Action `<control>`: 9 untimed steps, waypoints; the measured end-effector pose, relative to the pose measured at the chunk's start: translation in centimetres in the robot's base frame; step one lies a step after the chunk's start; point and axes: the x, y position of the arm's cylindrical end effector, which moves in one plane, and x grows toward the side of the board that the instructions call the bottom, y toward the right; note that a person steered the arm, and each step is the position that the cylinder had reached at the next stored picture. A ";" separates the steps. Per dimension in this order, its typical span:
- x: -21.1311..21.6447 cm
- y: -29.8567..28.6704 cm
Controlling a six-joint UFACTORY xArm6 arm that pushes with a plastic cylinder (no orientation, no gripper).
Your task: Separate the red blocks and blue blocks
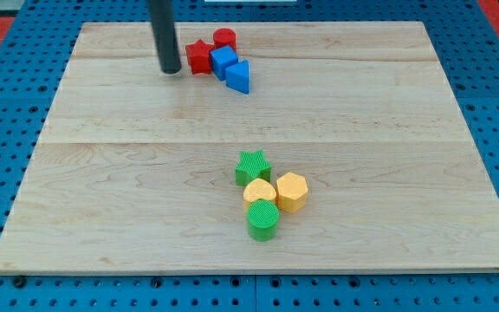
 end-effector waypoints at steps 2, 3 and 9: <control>6.1 12.4; 3.5 14.7; 0.6 14.7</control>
